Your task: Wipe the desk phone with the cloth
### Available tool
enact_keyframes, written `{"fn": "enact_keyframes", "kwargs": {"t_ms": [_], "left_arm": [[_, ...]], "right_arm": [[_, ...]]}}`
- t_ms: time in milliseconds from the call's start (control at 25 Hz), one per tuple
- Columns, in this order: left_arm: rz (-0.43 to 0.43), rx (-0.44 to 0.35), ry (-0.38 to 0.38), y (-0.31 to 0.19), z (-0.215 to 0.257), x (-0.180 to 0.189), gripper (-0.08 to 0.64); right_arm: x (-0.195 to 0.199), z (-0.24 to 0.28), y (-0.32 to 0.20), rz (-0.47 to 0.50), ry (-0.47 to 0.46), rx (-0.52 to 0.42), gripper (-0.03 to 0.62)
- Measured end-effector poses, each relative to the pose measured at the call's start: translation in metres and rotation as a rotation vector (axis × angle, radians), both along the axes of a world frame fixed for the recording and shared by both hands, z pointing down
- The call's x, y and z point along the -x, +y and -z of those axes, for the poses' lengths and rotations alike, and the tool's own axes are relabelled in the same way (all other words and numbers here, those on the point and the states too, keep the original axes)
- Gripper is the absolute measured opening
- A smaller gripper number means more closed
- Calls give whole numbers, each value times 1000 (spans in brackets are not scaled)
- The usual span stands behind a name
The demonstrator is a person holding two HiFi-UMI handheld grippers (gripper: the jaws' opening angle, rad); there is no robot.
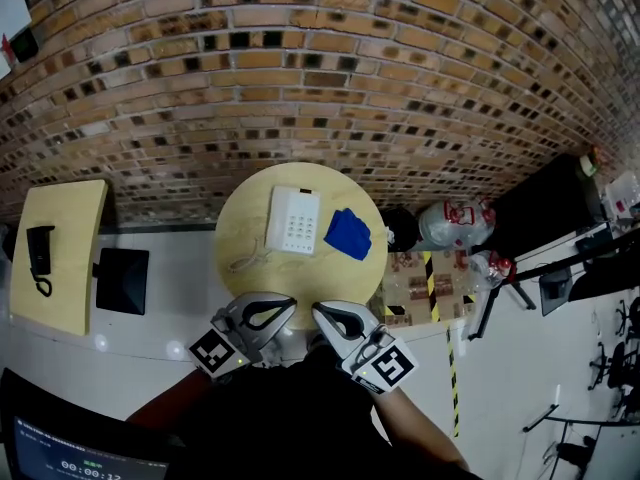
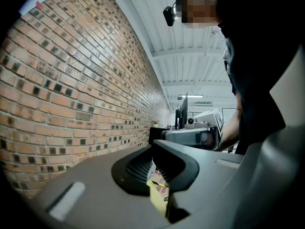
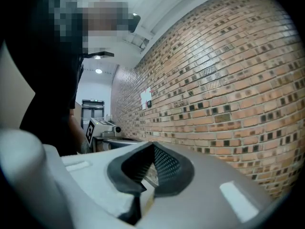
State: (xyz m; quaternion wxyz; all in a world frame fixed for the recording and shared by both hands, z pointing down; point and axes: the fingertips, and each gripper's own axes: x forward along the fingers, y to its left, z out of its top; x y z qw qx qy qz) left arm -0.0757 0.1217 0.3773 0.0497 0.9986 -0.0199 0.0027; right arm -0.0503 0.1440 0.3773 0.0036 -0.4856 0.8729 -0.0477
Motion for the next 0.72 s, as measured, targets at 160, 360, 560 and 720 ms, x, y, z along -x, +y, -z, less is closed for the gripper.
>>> {"fn": "enact_keyframes", "kwargs": {"t_ms": [160, 360, 560, 720], "left_arm": [[-19, -23, -2, 6, 3, -2, 0], [-17, 11, -7, 4, 1, -5, 0], [-20, 14, 1, 2, 1, -3, 0], [-17, 32, 3, 2, 1, -3, 0]], "right_arm": [[5, -1, 1, 6, -4, 4, 0], [5, -2, 0, -3, -17, 18, 0], [6, 1, -6, -7, -17, 12, 0], [7, 1, -8, -4, -14, 2, 0]]}}
